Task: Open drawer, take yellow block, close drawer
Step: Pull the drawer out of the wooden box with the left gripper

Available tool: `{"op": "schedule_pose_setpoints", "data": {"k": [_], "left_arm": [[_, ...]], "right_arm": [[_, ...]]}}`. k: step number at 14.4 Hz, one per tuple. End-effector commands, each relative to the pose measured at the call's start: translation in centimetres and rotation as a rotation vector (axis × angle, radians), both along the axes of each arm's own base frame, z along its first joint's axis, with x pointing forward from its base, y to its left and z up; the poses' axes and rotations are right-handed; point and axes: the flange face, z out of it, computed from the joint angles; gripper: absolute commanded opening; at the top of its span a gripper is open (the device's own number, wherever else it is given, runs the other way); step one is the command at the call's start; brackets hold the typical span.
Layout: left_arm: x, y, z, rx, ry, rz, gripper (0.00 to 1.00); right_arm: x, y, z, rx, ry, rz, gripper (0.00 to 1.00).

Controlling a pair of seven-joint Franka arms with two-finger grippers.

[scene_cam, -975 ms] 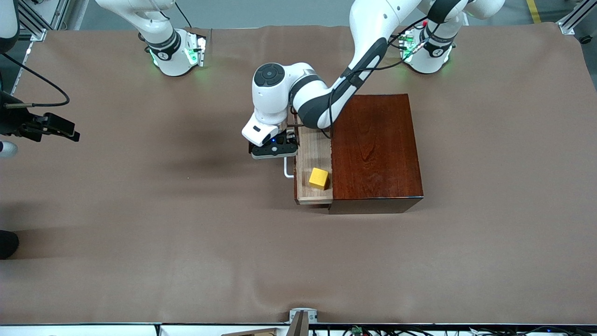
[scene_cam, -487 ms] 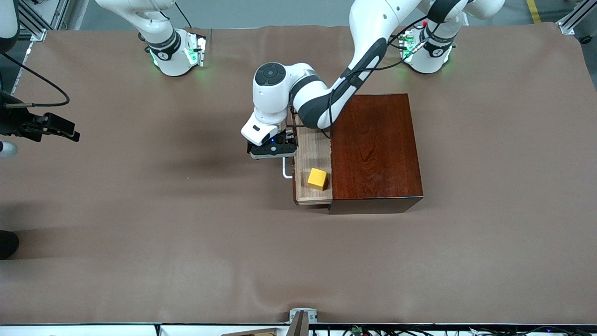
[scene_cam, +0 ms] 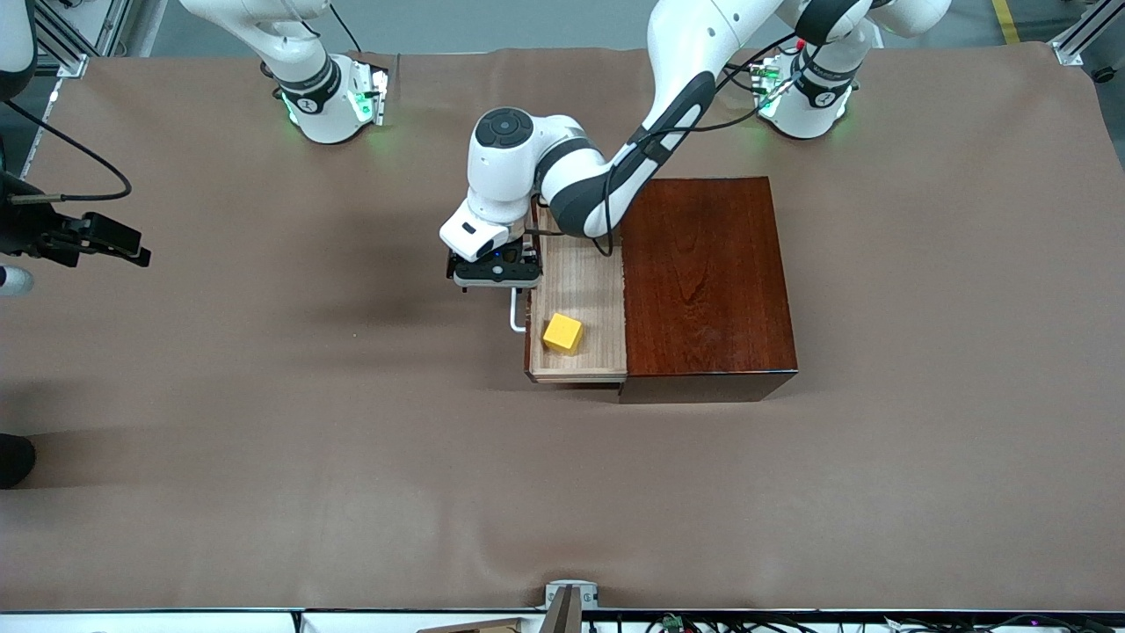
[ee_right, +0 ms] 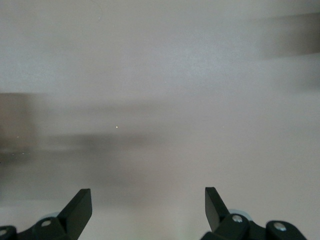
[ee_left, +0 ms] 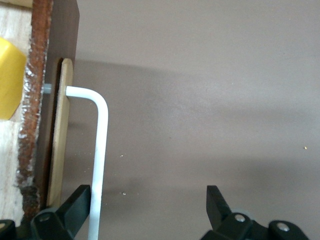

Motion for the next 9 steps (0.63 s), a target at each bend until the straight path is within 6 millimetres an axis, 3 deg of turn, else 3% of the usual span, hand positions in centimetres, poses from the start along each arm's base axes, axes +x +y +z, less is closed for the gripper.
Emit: {"op": "schedule_pose_setpoints", "data": {"k": [1, 4, 8, 9], "left_arm": [[-0.4, -2.6, 1.4, -0.115, -0.023, -0.014, 1.0], [0.8, -1.7, 2.9, -0.118, -0.047, 0.002, 1.0], [2.0, -0.7, 6.5, -0.142, -0.069, 0.029, 1.0], [2.5, 0.0, 8.4, -0.149, -0.081, 0.043, 1.0]], "right_arm": [[-0.4, -0.1, 0.5, -0.01, -0.002, 0.009, 1.0], [-0.4, 0.0, 0.5, -0.01, -0.003, 0.01, 1.0], [-0.4, -0.1, 0.5, -0.01, -0.003, 0.009, 1.0], [-0.4, 0.0, 0.5, -0.01, -0.003, 0.01, 1.0]]}}
